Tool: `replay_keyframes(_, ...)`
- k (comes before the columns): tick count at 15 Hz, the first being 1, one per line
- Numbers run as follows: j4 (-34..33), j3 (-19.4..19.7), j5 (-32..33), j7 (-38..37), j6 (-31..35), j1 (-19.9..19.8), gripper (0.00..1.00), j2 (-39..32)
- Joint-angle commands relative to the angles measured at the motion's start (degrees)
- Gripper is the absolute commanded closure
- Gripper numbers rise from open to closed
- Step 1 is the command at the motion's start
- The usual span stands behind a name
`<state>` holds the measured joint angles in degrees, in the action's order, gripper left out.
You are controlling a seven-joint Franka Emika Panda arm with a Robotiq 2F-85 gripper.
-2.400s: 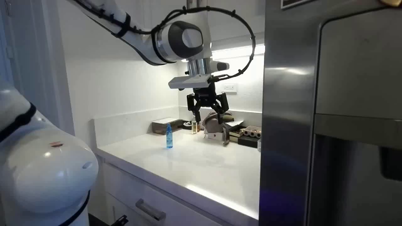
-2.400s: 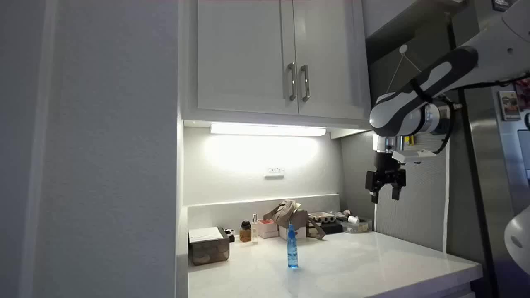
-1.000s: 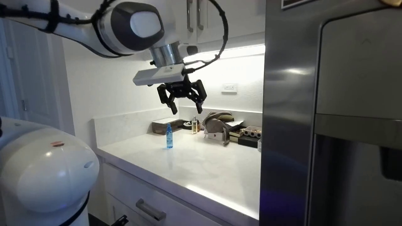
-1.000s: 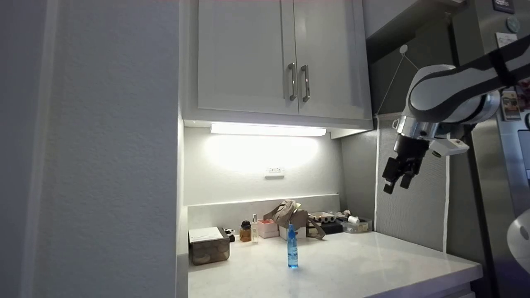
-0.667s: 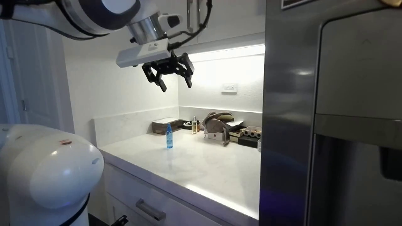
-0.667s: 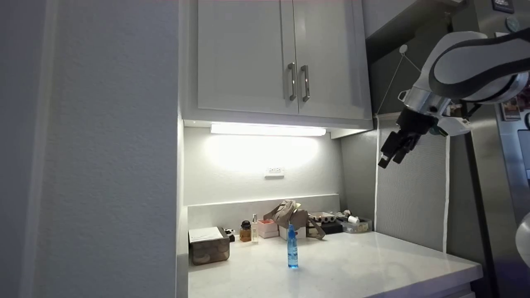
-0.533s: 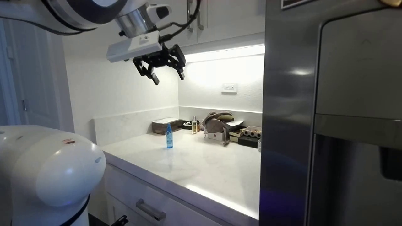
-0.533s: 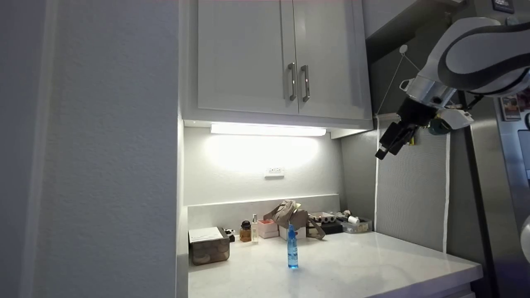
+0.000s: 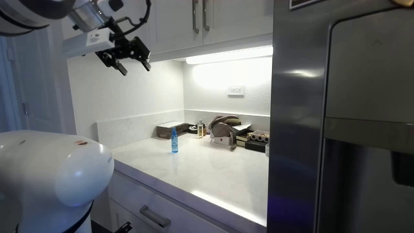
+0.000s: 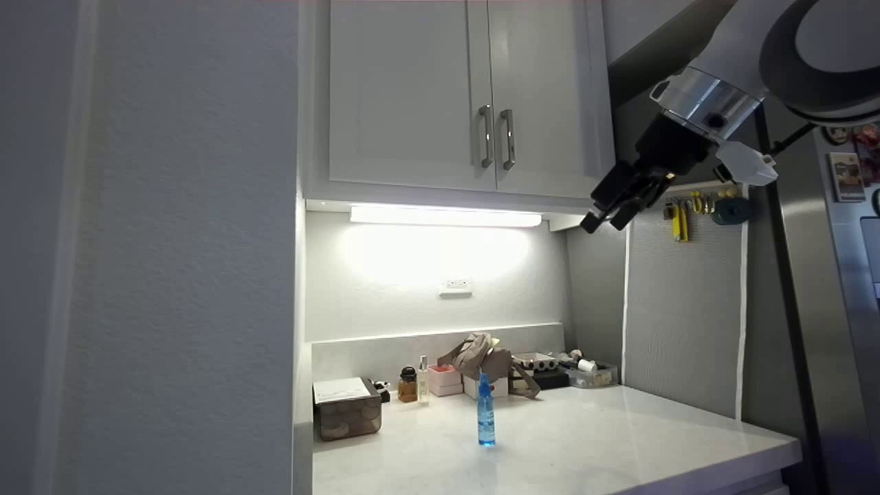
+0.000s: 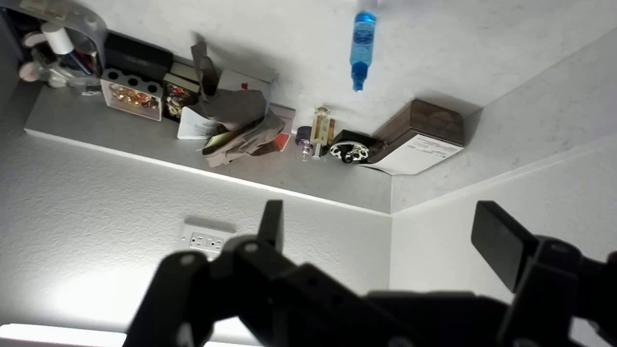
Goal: Open the top left and right cabinet doors respectively
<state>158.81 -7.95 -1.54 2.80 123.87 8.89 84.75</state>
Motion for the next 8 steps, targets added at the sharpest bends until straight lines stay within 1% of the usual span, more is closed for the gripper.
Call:
replay_keyframes(1, -0.2, -8.5, -4.8, -10.8, 1.3, 0.1, 0.00, -0.8)
replay_keyframes(4, -2.2, -15.0, -7.9, -19.9, 3.1, -1.3, 0.00, -2.5)
replay_keyframes(6, -4.2, -17.9, -9.2, -25.2, 3.9, -2.6, 0.00, -3.8)
replay_keyframes(8, -6.3, -20.1, -9.9, -29.3, 4.7, -4.3, 0.00, -5.1)
